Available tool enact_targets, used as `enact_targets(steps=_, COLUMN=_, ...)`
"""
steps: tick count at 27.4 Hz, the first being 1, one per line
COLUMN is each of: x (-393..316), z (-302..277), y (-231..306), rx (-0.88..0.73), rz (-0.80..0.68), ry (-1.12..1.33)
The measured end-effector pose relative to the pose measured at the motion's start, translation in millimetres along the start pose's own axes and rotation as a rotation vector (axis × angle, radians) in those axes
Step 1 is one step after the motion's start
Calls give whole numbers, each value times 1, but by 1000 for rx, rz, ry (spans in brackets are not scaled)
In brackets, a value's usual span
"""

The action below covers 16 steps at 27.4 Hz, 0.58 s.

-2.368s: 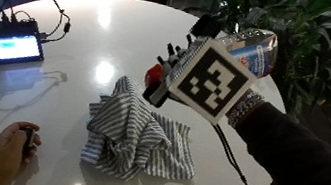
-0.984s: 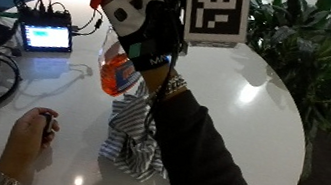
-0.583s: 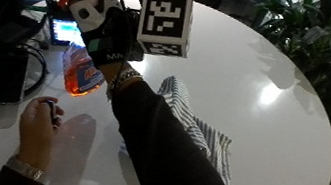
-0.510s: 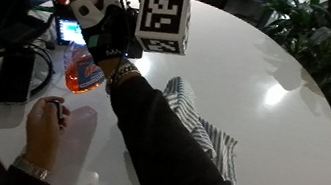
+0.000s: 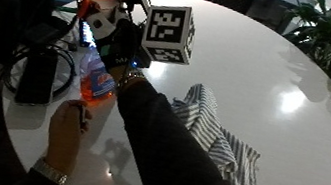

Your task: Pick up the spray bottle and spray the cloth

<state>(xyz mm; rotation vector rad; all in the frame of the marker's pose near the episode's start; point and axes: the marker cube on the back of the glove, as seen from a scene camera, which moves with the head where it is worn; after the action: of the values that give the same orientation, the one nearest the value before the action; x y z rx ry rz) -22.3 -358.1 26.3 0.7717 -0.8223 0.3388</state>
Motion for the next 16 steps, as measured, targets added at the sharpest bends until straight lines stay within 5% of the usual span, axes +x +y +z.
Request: enact_targets(steps=16, x=-1, z=-15, y=3, rx=79, rz=-34, ry=4)
